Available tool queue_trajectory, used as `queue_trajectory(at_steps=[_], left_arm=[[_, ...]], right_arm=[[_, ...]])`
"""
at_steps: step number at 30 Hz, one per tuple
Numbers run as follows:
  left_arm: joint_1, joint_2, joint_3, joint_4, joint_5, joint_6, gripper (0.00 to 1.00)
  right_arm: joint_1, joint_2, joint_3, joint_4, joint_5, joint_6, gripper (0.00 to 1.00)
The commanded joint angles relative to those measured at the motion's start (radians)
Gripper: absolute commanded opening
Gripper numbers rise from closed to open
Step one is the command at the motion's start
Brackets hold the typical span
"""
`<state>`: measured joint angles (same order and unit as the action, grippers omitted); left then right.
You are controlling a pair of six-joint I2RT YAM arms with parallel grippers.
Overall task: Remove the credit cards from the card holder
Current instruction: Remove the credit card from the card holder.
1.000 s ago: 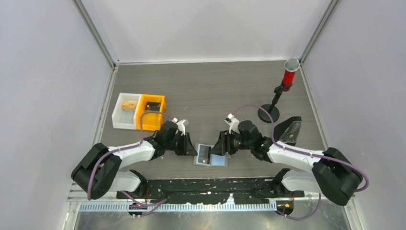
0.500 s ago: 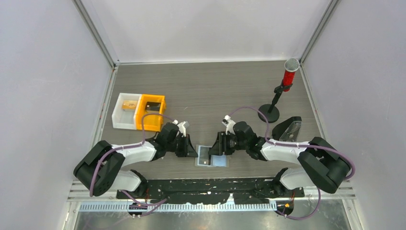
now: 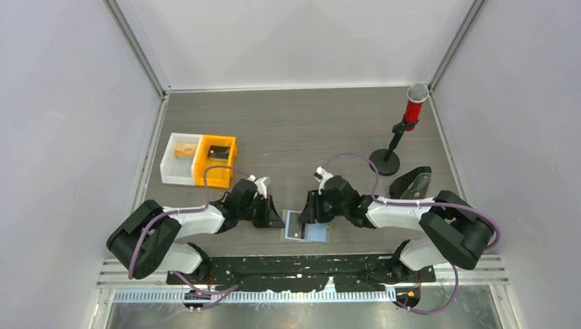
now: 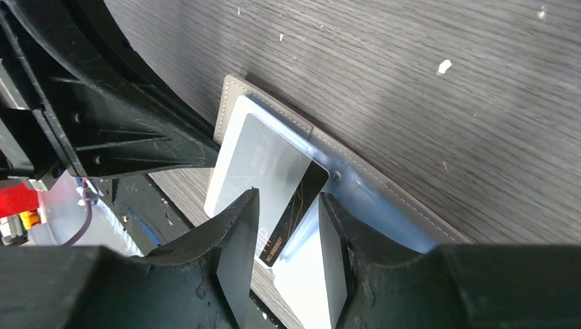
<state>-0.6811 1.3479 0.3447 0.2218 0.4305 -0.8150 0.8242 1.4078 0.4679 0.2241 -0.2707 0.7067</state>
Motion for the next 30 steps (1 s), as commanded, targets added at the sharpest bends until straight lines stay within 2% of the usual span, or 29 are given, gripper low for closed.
queue_trajectory(at_steps=[1,5,10,16,20,22,30], left_arm=[[-0.008,0.007,-0.021,-0.002,-0.038,0.0,0.07],[-0.011,-0.017,-0.019,-0.002,-0.024,-0.022,0.13],[-0.022,-0.147,-0.005,-0.046,-0.021,-0.062,0.21],[-0.032,-0.301,0.051,-0.213,-0.095,-0.058,0.22],[-0.059,-0.331,0.094,-0.273,-0.123,-0.055,0.24],[-0.073,-0.317,0.104,-0.253,-0.121,-0.061,0.22],[-0.123,-0.152,0.12,-0.09,-0.071,-0.076,0.05]], right_arm=[[0.011,-0.013,0.03,-0.065,0.102,-0.035,0.45],[0.015,-0.019,0.036,-0.075,0.103,-0.035,0.45],[0.019,-0.026,0.031,-0.061,0.093,-0.032,0.45],[0.019,-0.016,0.007,-0.003,0.068,-0.024,0.44],[0.018,-0.021,0.005,0.008,0.059,-0.029,0.44],[0.018,-0.024,0.003,0.01,0.058,-0.03,0.44],[0.018,-0.037,-0.006,0.018,0.054,-0.032,0.42]])
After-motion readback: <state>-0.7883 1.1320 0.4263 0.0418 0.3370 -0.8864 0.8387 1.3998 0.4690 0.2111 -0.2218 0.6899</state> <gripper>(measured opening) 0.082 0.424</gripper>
